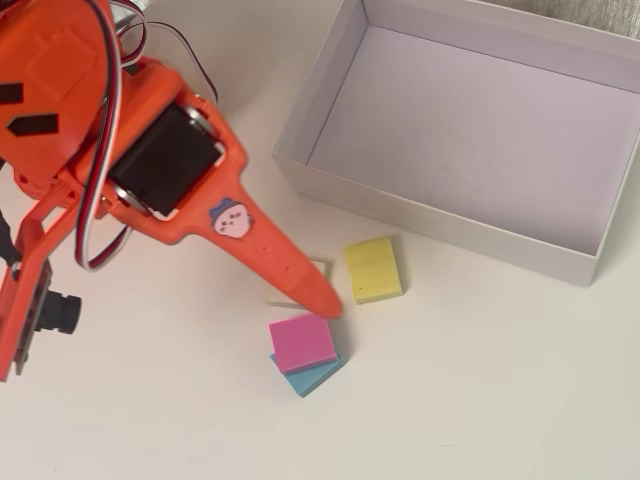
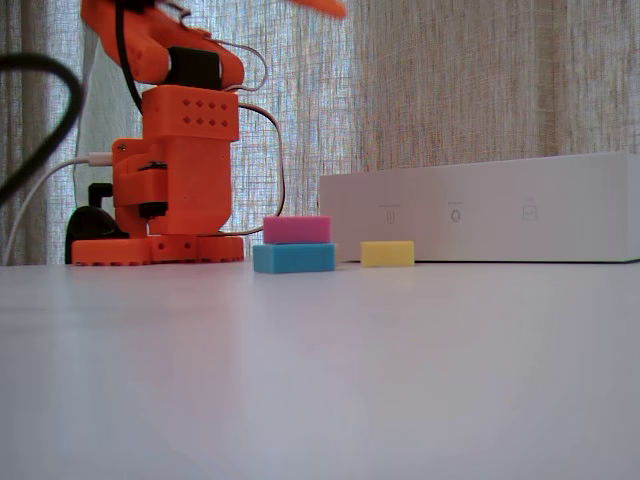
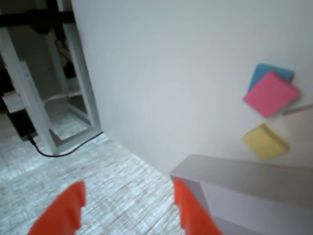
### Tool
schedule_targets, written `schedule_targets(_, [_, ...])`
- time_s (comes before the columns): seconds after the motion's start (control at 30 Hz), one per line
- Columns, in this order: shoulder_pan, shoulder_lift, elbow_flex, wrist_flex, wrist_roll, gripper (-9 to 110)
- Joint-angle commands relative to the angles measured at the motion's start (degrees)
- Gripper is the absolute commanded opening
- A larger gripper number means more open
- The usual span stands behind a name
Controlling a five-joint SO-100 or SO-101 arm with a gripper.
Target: Grasp the pink cuboid and put it in the bin.
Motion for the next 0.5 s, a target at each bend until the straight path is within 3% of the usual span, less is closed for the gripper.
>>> schedule_targets(0.0, [-2.5,-11.1,-14.3,4.6,6.4,23])
schedule_targets(0.17, [-3.2,-20.5,-23.9,8.8,14.4,23])
schedule_targets(0.47, [-2.7,-25.8,-18.5,10.7,24.1,23])
